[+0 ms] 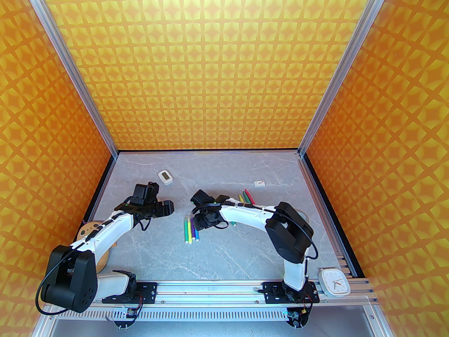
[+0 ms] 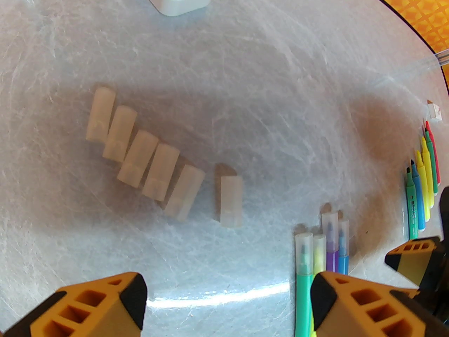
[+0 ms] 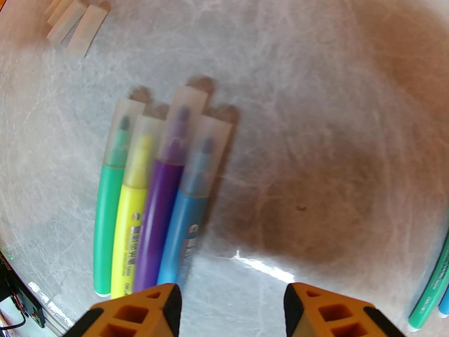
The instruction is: Open the pen caps
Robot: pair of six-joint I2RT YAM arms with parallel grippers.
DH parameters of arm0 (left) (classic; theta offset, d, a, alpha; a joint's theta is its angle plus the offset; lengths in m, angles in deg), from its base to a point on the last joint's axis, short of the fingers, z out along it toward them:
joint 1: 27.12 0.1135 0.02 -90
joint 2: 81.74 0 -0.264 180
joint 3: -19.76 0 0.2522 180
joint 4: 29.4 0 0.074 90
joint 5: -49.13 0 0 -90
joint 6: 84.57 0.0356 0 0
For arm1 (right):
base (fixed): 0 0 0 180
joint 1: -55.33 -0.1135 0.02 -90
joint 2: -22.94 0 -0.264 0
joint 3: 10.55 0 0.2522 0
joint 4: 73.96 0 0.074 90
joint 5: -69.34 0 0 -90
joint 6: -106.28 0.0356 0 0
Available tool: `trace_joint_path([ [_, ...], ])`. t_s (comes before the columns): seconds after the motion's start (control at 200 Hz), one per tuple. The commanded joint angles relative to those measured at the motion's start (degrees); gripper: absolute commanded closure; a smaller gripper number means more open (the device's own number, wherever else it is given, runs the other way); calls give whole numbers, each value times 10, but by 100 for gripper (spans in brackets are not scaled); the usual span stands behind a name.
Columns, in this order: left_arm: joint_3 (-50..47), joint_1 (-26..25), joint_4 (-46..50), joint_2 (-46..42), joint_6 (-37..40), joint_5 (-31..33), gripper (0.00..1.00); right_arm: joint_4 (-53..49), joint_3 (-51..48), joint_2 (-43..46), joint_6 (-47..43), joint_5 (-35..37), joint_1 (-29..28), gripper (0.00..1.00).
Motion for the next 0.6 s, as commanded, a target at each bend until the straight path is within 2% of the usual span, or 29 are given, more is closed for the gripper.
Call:
trace_joint_path([
  [0.0, -15, 12, -19, -10, 8, -18, 18, -19, 21, -15, 20, 9, -7, 50],
  [0.25, -32, 38, -38, -13, 6, -30, 17, -36, 41, -34, 30, 13, -24, 50],
  [0.595, -31, 46, -35, -17, 10, -33, 17, -44, 63, -66, 32, 11, -39, 52],
])
